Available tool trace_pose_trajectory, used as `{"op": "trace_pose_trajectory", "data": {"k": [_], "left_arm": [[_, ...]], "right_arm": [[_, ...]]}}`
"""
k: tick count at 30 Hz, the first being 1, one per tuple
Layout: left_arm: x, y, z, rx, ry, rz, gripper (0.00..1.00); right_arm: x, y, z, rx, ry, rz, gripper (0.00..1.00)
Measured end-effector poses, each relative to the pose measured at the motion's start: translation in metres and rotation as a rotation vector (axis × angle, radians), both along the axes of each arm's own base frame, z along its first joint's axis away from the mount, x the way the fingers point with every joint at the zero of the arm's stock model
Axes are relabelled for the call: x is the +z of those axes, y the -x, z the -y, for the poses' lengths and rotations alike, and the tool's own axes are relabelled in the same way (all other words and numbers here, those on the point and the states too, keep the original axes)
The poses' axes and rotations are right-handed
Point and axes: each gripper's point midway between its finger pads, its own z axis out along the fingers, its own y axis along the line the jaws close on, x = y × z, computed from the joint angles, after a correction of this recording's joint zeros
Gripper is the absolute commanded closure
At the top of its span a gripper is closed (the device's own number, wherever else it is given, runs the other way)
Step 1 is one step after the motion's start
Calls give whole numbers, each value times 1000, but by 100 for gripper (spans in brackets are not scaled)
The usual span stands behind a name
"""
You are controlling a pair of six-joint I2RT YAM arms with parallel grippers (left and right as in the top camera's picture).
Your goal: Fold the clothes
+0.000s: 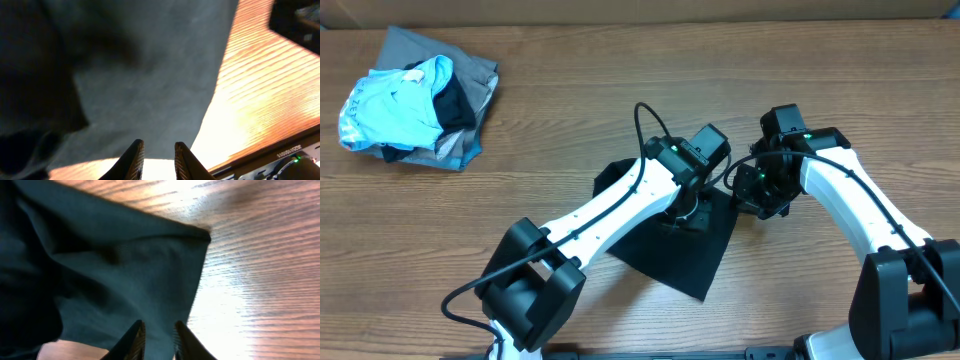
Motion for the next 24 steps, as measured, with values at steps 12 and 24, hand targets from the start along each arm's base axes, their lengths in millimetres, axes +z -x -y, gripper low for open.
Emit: {"op": "trace_pose_trajectory", "data": {"k": [12, 24], "left_arm": [[52, -71, -113, 162, -147, 31, 39], [9, -69, -118, 19, 67, -47, 56]], "right_arm": [[-1, 1, 3, -18, 16, -7, 53], [-1, 2, 3, -19, 18, -16, 53]]}}
